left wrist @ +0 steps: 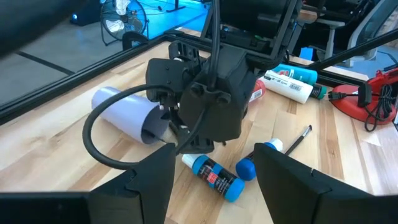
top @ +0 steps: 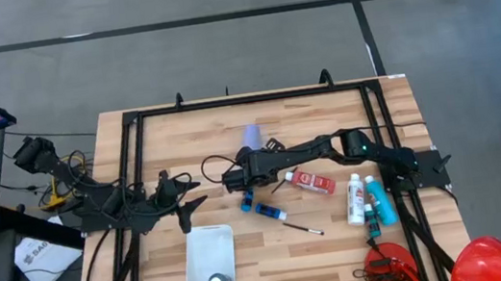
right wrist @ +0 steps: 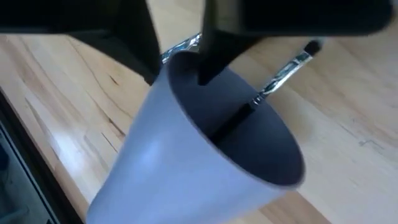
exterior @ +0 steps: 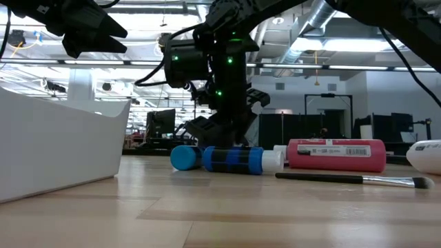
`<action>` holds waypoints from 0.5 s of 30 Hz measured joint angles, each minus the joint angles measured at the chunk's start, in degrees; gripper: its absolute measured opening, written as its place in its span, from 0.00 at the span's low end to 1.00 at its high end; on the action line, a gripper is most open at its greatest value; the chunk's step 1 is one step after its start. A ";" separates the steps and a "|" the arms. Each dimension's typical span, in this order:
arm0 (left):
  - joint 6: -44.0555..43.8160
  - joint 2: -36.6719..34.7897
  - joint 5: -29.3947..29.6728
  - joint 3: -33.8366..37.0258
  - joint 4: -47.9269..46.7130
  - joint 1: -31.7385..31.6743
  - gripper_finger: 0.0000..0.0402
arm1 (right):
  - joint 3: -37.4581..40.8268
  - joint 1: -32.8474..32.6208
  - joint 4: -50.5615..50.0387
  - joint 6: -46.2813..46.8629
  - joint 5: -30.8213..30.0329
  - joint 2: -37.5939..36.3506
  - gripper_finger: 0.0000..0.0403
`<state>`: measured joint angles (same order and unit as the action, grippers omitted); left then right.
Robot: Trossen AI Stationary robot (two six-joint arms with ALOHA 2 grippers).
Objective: Pick & Place Paint Supplies
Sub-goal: Adjust the violet cup on the table
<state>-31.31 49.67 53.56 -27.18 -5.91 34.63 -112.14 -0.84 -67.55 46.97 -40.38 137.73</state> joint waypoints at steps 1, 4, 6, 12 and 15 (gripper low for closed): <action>0.00 0.00 0.00 0.00 0.00 0.00 0.52 | -0.01 0.00 0.05 -0.52 -0.15 -0.02 0.13; 0.00 0.00 0.00 0.00 0.00 0.00 0.52 | -0.09 0.04 -0.14 -0.99 -0.40 -0.17 0.03; -0.02 0.00 0.00 0.00 0.00 0.00 0.52 | -0.09 0.04 -0.59 -0.63 -0.46 -0.17 0.04; -0.01 0.00 0.00 0.00 0.00 0.00 0.52 | -0.09 0.22 -2.76 -0.38 -0.38 -0.17 0.02; -0.02 0.00 -0.01 0.00 0.00 0.00 0.52 | -0.42 0.07 -3.62 -0.36 -0.31 -0.17 0.02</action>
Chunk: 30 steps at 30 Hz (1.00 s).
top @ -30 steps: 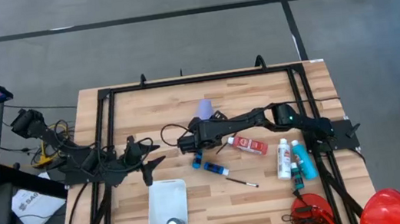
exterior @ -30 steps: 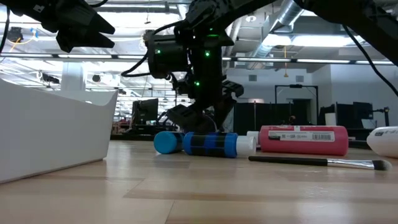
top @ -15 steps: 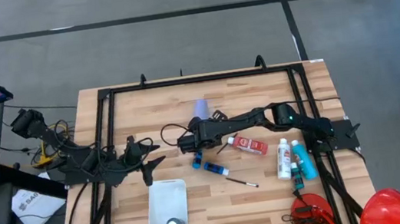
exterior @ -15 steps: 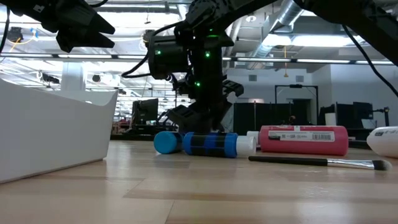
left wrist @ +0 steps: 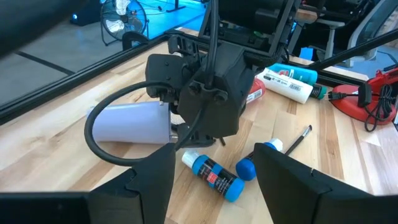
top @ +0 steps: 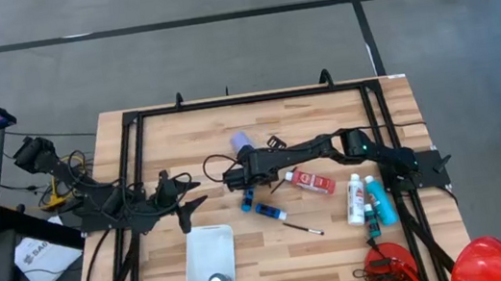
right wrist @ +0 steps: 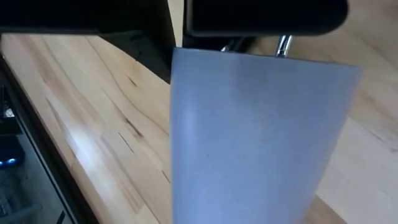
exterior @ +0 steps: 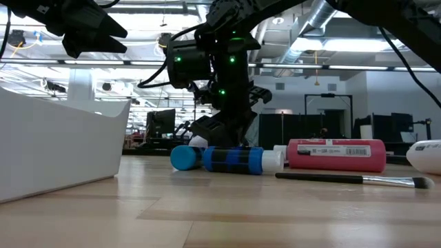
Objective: Pick & Place Paint Supplies
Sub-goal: Adjust the violet cup on the table
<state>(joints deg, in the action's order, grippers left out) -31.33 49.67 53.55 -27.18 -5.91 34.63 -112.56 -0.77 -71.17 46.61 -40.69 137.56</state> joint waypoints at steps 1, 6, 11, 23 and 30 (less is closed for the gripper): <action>0.00 0.00 0.01 0.00 0.00 0.00 0.52 | -0.51 0.00 -1.19 -0.02 0.33 0.02 0.02; 0.00 0.00 0.00 0.00 0.00 0.00 0.52 | -5.10 -0.27 -9.27 -0.07 1.84 0.09 0.01; 0.00 0.00 0.01 0.00 0.00 0.00 0.52 | -13.27 -0.26 -17.92 -1.70 5.26 0.09 0.01; 0.00 -0.02 -0.04 0.00 0.00 0.02 0.52 | -21.12 8.63 -18.55 -9.57 26.31 -9.36 0.00; -0.11 -0.02 -0.04 0.07 0.03 0.02 0.52 | -21.24 14.46 -19.03 -8.50 36.57 -14.95 0.00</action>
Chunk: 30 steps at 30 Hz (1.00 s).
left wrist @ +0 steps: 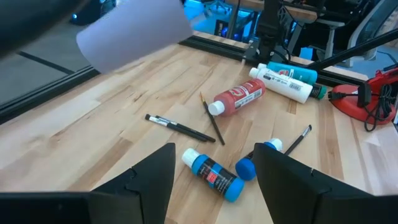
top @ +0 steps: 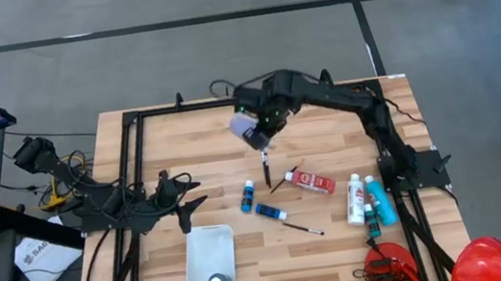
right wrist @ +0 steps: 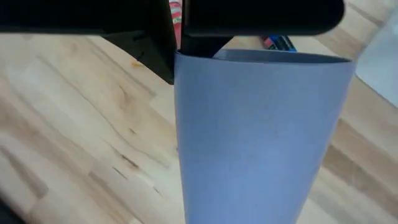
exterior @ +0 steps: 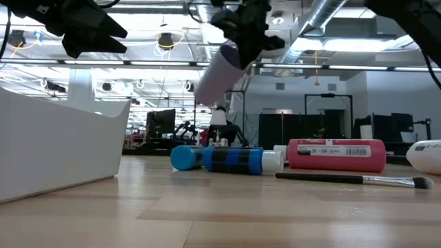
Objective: Pick & Place Paint Supplies
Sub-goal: Adjust the violet cup on the table
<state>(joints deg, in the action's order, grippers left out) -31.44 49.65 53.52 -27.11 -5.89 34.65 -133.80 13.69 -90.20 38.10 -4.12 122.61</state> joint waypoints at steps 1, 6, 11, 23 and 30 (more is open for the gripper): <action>-0.02 0.00 0.02 0.00 0.04 -0.02 0.52 | 0.00 0.78 0.21 0.44 1.73 0.00 0.00; -0.04 0.00 0.00 0.00 0.08 -0.01 0.52 | 0.02 3.72 0.16 1.41 11.74 -0.57 0.00; -0.07 0.02 0.00 0.00 0.15 -0.02 0.52 | 0.12 4.86 0.19 3.43 21.58 0.71 0.00; -0.29 0.02 0.00 0.02 0.41 -0.02 0.52 | 0.07 7.09 0.21 9.56 33.19 0.53 0.00; -0.30 0.02 0.00 0.02 0.41 -0.02 0.52 | 8.27 5.14 0.21 14.11 38.33 0.56 0.00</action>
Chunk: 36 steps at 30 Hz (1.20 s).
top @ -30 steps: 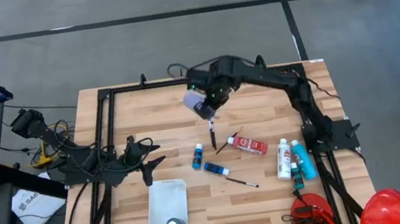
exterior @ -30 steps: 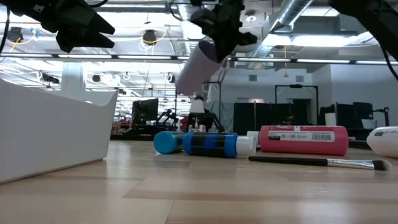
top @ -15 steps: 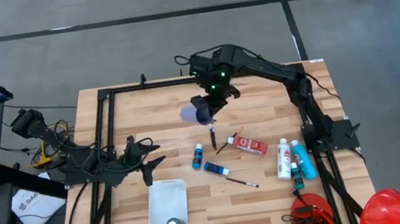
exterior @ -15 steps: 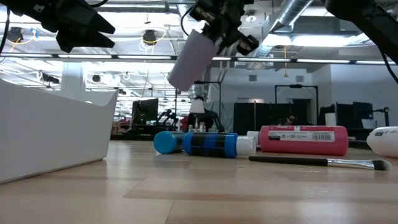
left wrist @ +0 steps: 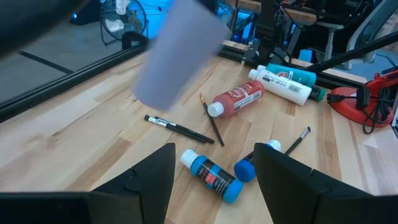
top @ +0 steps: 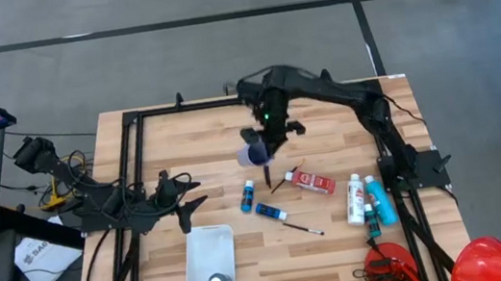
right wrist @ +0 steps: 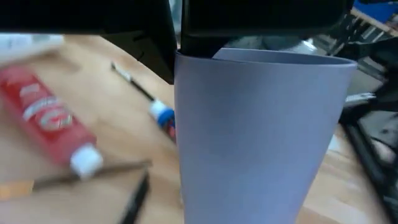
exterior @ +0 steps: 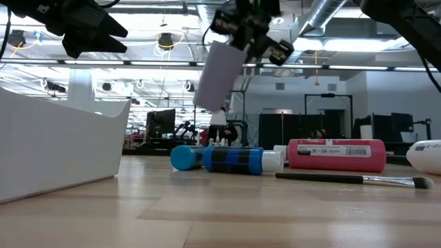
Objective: Pick & Place Paint Supplies
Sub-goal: Adjust the violet cup on the table
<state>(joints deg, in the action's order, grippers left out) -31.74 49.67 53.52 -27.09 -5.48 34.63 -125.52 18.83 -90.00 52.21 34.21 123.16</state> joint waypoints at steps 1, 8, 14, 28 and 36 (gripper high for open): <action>-0.01 0.00 0.00 0.00 0.00 0.00 0.52 | 1.99 -0.55 -0.03 0.16 2.35 0.03 0.00; -0.01 0.00 0.00 0.00 -0.02 0.00 0.52 | 10.29 -1.83 -0.10 -2.51 9.32 0.03 0.00; -0.01 0.02 0.00 0.00 0.00 0.00 0.52 | 10.68 0.22 0.00 -2.20 7.68 -0.29 0.00; -0.23 0.36 -1.01 0.96 0.33 0.00 0.52 | 10.68 10.54 -0.02 -1.12 2.39 -0.29 0.00; -1.07 0.35 -1.50 0.96 0.52 0.01 0.52 | 10.68 16.05 -0.01 -0.86 2.18 -0.28 0.00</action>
<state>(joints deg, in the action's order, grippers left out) -32.81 50.02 52.02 -26.13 -4.95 34.64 -114.85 34.88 -90.01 51.35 36.39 122.88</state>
